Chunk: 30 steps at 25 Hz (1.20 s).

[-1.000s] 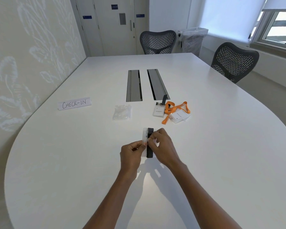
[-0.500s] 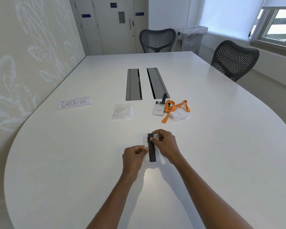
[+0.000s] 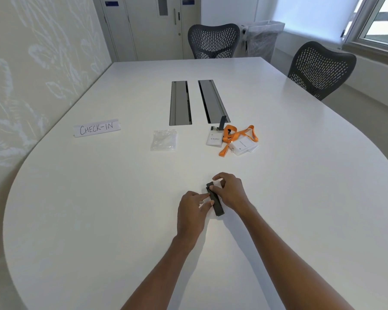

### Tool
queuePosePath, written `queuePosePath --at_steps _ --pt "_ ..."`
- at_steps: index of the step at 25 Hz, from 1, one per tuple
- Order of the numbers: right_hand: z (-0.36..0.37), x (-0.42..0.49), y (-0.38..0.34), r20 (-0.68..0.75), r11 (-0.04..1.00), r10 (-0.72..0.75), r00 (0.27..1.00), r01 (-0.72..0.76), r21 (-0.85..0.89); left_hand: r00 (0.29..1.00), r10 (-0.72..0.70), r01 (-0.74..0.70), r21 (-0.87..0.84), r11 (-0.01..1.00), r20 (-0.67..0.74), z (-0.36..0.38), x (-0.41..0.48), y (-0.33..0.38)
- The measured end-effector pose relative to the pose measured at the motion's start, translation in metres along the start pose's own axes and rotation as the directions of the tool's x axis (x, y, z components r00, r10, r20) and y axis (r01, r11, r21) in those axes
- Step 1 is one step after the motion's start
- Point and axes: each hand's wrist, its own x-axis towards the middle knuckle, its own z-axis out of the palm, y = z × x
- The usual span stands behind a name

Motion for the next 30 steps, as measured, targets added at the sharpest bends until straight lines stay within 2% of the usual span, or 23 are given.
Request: queuePosePath --at_steps 6,11,15,18,20,22,24,28,30 --pt "-0.003 -0.013 0.015 -0.052 0.961 0.099 0.994 -0.082 0.263 0.999 0.034 -0.033 0.008 0.999 -0.024 0.003 -0.001 0.000" --pt "-0.006 -0.019 0.022 -0.079 0.943 0.119 0.990 -0.088 0.319 0.997 0.055 -0.056 -0.020 0.998 -0.047 0.002 0.003 -0.003" --pt "-0.003 -0.020 0.019 -0.140 0.956 0.121 0.983 -0.078 0.282 0.994 0.078 -0.079 -0.001 0.997 -0.076 -0.004 0.009 -0.006" --pt "0.001 -0.020 0.006 -0.360 0.977 -0.002 0.933 0.079 0.199 0.988 0.130 -0.130 0.002 0.991 -0.081 -0.023 0.031 -0.018" --pt "0.004 -0.016 -0.013 -0.432 0.962 -0.134 0.892 0.223 0.160 0.981 0.147 -0.139 0.068 0.988 -0.127 -0.042 0.058 -0.034" --pt "0.011 -0.003 -0.037 -0.403 0.934 -0.274 0.873 0.341 0.104 0.972 0.157 -0.114 0.230 0.966 -0.178 -0.061 0.087 -0.053" --pt "0.027 0.017 -0.062 -0.308 0.920 -0.344 0.887 0.384 0.079 0.975 0.147 -0.074 0.382 0.921 -0.165 -0.071 0.108 -0.075" --pt "0.068 0.070 -0.094 -0.115 0.955 -0.266 0.957 0.278 0.107 0.989 0.077 -0.013 0.459 0.888 -0.122 -0.067 0.113 -0.092" --pt "0.086 0.102 -0.100 -0.089 0.972 -0.183 0.979 0.194 0.136 0.988 0.099 -0.028 0.505 0.863 -0.115 -0.065 0.111 -0.092"
